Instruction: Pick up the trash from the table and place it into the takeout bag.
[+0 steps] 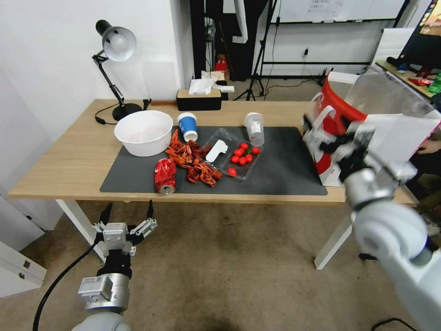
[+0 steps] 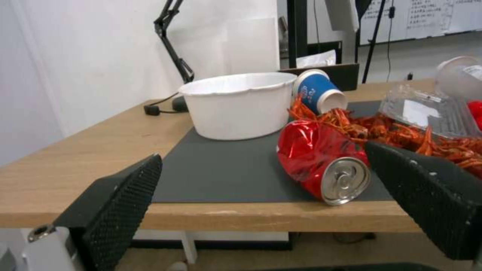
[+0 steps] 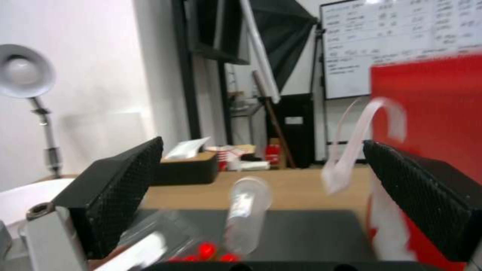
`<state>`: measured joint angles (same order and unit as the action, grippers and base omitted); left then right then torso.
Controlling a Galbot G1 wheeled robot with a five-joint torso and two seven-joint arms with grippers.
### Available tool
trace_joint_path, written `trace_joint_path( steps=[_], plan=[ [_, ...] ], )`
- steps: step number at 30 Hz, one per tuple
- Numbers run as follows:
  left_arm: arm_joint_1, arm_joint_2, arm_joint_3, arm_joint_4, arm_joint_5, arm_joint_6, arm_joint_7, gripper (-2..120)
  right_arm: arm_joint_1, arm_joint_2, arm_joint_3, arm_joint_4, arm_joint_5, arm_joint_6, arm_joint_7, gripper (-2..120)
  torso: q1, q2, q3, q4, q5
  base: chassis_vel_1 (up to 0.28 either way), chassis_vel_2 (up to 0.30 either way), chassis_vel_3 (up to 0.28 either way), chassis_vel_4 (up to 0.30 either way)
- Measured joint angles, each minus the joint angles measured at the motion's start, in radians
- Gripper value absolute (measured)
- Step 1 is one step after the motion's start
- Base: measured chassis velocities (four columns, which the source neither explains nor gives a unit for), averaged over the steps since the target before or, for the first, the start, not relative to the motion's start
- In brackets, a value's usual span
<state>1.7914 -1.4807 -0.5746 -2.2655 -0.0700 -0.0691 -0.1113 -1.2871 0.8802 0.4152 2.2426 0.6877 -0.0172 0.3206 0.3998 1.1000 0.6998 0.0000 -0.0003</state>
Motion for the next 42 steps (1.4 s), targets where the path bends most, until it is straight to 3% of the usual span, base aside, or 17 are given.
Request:
trace_joint_path(
  steps=[8,12,19,42],
  plan=[
    [0.004,0.008,-0.004,0.000,-0.007,0.000,0.001,100,-0.236,0.169,-0.011,-0.059,-0.157,0.188,-0.091,100,0.000,0.000,0.000,0.0000,0.0004,0.000,0.000,0.000,0.000],
    [0.004,0.009,0.005,0.006,-0.007,0.000,0.001,100,-0.326,0.214,-0.018,-0.094,-0.209,0.219,-0.104,100,0.000,0.000,0.000,-0.0003,0.0003,0.000,0.000,0.000,0.000],
    [0.003,0.011,0.016,0.012,-0.007,0.000,0.005,100,-0.362,0.238,-0.023,-0.150,-0.255,0.272,-0.119,100,0.000,0.000,0.000,0.0000,0.0003,0.000,0.000,0.000,0.000],
    [-0.004,0.009,0.012,0.023,-0.010,-0.006,0.006,100,-0.310,0.243,-0.063,-0.176,-0.271,0.240,-0.120,100,0.000,0.000,0.000,-0.0001,0.0003,0.000,0.000,0.000,0.000]
  ],
)
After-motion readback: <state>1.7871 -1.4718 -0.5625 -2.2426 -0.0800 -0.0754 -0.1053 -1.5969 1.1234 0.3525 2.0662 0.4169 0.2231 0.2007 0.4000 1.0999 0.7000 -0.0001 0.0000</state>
